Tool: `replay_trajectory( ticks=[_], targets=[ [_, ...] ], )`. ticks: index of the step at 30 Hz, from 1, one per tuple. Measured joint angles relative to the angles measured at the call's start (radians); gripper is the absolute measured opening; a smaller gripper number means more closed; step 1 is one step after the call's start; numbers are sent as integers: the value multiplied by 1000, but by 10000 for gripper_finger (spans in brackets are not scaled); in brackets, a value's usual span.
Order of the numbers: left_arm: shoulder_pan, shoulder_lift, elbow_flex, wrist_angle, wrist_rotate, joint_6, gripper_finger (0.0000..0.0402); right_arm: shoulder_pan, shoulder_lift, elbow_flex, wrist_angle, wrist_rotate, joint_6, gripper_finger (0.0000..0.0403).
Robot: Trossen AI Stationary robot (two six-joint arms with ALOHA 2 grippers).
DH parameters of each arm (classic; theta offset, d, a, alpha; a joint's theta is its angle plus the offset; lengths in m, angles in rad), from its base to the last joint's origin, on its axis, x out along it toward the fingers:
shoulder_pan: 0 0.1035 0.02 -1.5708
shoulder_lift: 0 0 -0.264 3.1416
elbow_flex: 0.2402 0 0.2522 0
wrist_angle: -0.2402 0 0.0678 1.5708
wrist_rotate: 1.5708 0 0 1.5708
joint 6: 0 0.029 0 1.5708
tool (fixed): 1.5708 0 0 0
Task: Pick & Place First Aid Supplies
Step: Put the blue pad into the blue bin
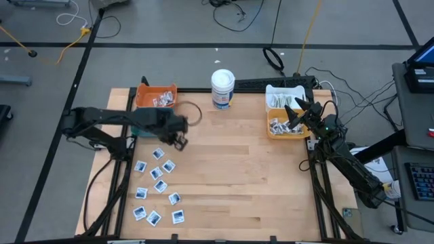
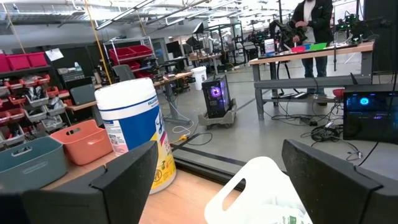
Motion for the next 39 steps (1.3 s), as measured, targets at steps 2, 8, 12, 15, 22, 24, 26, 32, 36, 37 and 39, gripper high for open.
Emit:
replay_trajectory(
  ticks=[2,8,12,15,22,24,26,32,36,37,39],
  targets=[
    [69,-26,-1,-27,-3,11,1,0,0,0,0,0,0,337],
    [288,-61,-4,-84,-4,66,1,0,0,0,0,0,0,337],
    [407,-63,-4,-91,-5,109,1,0,0,0,0,0,0,337],
    [457,-49,-6,-86,-34,129,1,0,0,0,0,0,0,337],
    [469,20,-110,51,-76,69,0,0,0,0,0,0,0,337],
    [468,31,-139,85,-94,37,0,0,0,0,0,0,0,337],
    [463,40,-160,123,-111,11,0,0,0,0,0,0,0,337],
    [457,44,-185,197,-143,-25,0,0,0,0,0,0,0,337],
    [457,44,-185,195,-133,-48,5,0,0,0,0,0,0,337],
    [457,44,-185,195,-129,-56,9,0,0,0,0,0,0,337],
    [457,44,-185,192,-128,-87,24,0,0,0,0,0,0,337]
  ],
)
